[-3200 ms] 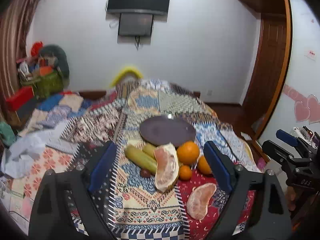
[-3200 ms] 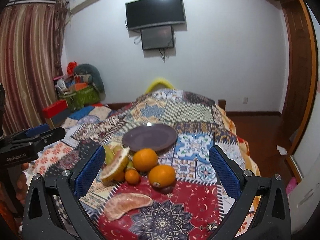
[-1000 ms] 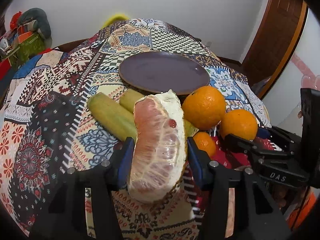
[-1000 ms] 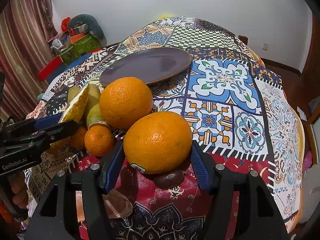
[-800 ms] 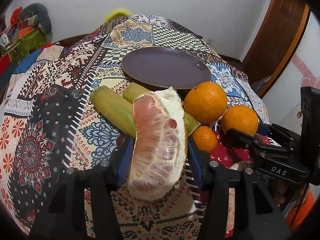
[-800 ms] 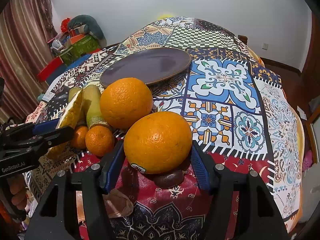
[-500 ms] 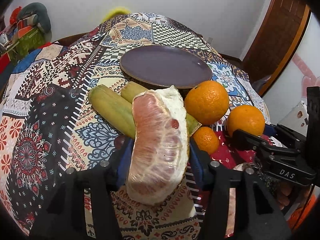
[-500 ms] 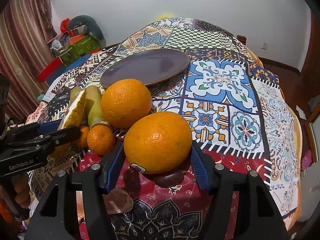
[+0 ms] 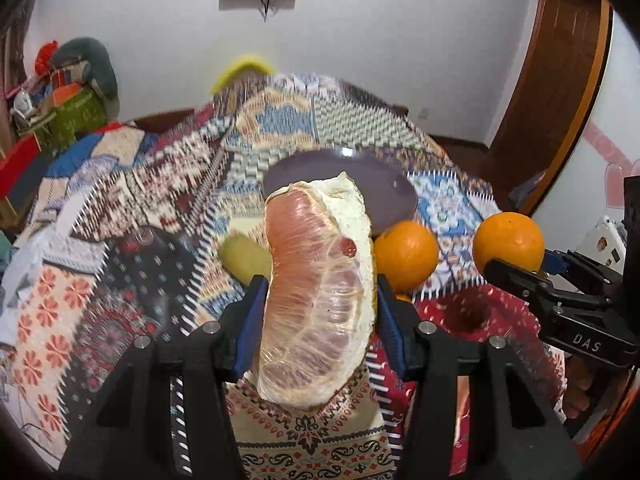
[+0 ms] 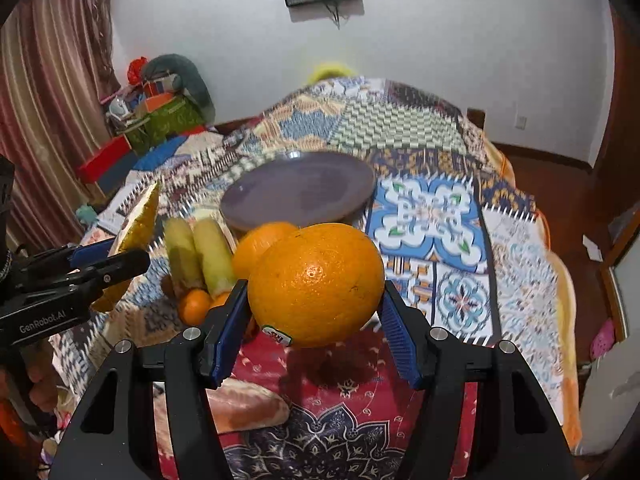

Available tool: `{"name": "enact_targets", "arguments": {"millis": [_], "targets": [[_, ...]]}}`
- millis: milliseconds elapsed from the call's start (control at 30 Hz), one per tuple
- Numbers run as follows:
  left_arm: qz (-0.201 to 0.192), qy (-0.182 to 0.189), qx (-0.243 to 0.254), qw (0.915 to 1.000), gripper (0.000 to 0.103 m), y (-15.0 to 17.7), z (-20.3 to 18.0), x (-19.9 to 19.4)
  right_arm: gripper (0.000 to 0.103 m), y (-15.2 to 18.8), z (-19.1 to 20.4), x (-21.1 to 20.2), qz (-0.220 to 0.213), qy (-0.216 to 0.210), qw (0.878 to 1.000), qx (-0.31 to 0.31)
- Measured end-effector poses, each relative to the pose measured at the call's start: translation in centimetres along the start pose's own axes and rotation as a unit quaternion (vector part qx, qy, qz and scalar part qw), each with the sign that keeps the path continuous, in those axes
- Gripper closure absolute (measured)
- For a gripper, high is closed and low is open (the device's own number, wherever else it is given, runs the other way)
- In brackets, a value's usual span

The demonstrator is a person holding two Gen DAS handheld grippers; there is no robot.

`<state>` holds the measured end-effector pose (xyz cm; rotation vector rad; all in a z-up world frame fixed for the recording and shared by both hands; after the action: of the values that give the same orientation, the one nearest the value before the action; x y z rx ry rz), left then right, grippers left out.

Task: Organize fruits
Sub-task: 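Close the left tool on the pomelo segment while the right tool grasps the large orange, then carry the pomelo segment and orange over the dark plate with both tools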

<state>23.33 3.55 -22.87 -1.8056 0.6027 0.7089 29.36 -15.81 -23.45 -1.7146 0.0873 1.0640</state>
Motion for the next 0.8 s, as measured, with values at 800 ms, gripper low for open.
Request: {"name": "enact_targets", "arguments": {"millis": [800], "targets": [[-0.072,0.016,0.006,0.9972,0.051,-7.5,-1.8,-0.7,0.043,-8.2,-0.9,-1.5,-0.102,0.04,0.994,-0.023]]}}
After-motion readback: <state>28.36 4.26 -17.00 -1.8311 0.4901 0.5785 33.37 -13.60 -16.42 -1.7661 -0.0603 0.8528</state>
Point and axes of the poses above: each gripper's, at about its wrist camera, not at the fingertips, and x roughly the way its jaws point, z to its left, y to its underside, the point moved 9 cm from there along x, roughly the way its jaws point, and after that the axes turned 13 degrees about -x, right-handed, at the moved point
